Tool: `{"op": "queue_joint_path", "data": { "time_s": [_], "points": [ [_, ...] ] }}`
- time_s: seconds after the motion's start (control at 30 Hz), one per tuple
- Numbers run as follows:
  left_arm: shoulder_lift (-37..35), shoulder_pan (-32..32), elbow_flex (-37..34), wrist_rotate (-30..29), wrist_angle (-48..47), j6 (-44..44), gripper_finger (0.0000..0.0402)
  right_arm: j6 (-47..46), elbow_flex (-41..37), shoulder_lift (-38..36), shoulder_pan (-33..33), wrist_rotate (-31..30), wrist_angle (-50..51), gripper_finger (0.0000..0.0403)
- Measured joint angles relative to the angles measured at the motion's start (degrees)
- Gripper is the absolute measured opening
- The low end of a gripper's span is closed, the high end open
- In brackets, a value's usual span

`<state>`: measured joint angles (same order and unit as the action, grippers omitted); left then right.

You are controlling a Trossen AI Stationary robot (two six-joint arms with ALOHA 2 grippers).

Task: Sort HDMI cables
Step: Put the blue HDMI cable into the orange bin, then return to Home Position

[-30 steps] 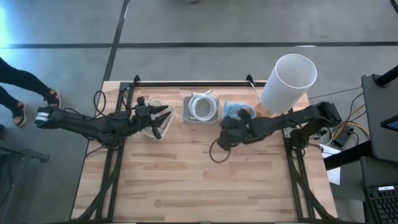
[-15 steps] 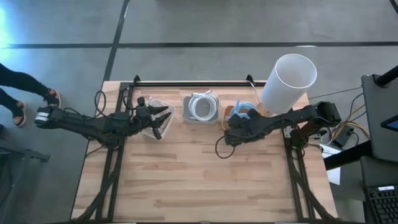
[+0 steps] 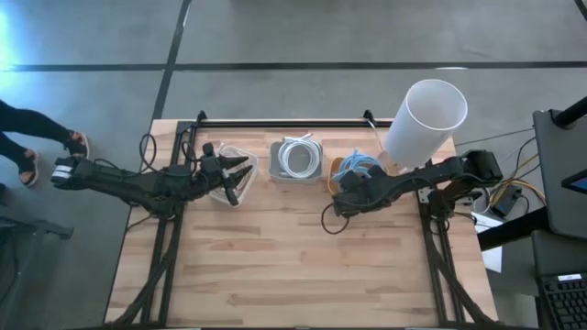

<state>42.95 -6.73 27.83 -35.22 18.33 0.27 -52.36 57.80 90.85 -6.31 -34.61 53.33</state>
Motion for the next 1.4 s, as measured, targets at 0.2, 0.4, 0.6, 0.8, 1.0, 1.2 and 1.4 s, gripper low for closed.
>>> {"op": "queue_joint_path", "data": {
  "time_s": [0.2, 0.4, 0.6, 0.8, 1.0, 1.2, 1.4],
  "points": [
    [0.01, 0.0, 0.0, 0.0, 0.0, -0.01, 0.014, 2.33, 1.46, 0.0, -0.02, 0.11, 0.02, 0.0112],
    [0.01, -0.01, 0.0, 0.0, 0.0, 0.0, 0.014, 6.66, 6.27, 0.0, -0.06, 0.21, 0.27, 0.0142],
    [0.0, -0.01, 0.0, 0.01, 0.0, -0.2, 0.014, 13.77, 13.71, -0.1, -0.13, 0.39, 0.57, 0.0156],
    [-0.67, -0.1, 0.0, 4.62, -3.94, -0.65, 0.014, 24.2, 20.68, -1.43, -1.94, 0.42, 1.2, 0.0153],
    [-5.68, -0.12, 0.0, 8.61, -9.04, -1.53, 0.014, 32.9, 20.37, -6.29, -4.83, 1.53, 1.06, 0.0142],
    [-12.06, -0.12, -0.18, 8.63, -17.07, 3.27, 0.014, 37.69, 9.38, -17.2, -5.42, 6.79, -10.19, 0.0139],
    [-15.32, -0.12, -5.46, 8.81, -14.95, 4.06, 0.014, 49.86, -10.59, -31.27, -2.44, 21.83, -38.8, 0.0141]
  ]
}}
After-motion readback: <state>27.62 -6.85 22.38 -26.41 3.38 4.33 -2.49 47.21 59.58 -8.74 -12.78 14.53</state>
